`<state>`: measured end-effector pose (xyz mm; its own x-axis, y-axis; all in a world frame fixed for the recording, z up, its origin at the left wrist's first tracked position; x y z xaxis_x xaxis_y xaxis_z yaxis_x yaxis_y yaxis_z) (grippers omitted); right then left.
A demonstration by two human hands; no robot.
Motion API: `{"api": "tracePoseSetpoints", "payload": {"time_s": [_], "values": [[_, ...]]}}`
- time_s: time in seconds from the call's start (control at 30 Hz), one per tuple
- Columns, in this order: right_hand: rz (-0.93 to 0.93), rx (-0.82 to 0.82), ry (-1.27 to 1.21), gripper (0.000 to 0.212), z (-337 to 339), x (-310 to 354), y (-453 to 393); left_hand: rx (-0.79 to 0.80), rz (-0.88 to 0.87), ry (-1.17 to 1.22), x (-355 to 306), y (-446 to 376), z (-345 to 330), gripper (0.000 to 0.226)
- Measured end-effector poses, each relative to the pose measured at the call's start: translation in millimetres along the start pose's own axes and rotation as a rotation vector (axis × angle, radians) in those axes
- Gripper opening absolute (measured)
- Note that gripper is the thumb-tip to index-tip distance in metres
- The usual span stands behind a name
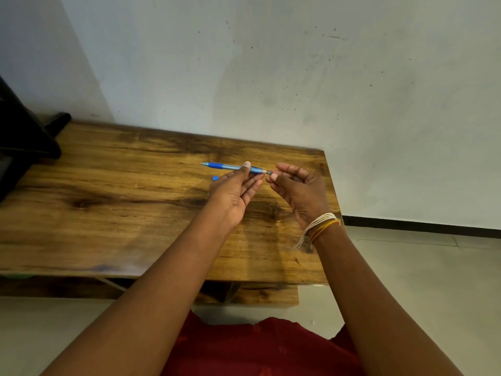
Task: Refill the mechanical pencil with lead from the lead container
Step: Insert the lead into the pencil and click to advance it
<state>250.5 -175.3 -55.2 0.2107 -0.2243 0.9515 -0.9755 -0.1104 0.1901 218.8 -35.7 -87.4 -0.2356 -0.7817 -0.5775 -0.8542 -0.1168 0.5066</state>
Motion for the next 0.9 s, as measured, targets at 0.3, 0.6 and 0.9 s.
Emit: {"api": "tracePoseSetpoints", "payload": {"time_s": [0.3, 0.6, 0.9], "values": [[0.059, -0.04, 0.145, 0.025, 6.5, 6.8, 0.2, 0.001, -0.008, -0.042, 0.6, -0.1, -0.5, 0.016], [0.202, -0.063, 0.407, 0.024, 6.6, 22.4, 1.8, -0.012, -0.056, -0.086, -2.0, -3.0, 0.8, 0.016], [0.234, -0.065, 0.486, 0.022, 6.9, 24.2, 0.9, -0.012, -0.061, -0.084, -1.9, -4.8, 1.0, 0.012]]}}
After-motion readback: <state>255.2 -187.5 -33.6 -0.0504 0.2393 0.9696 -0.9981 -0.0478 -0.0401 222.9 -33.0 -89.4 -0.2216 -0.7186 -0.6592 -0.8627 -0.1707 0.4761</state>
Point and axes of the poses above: each hand's wrist, its own y-axis away from the middle knuckle, its own z-axis out of the back of the hand, x = y × z, the point moved 9 cm from there along -y, towards the middle knuckle, and after that the axes turned 4 degrees about x, right-handed, at the moved point
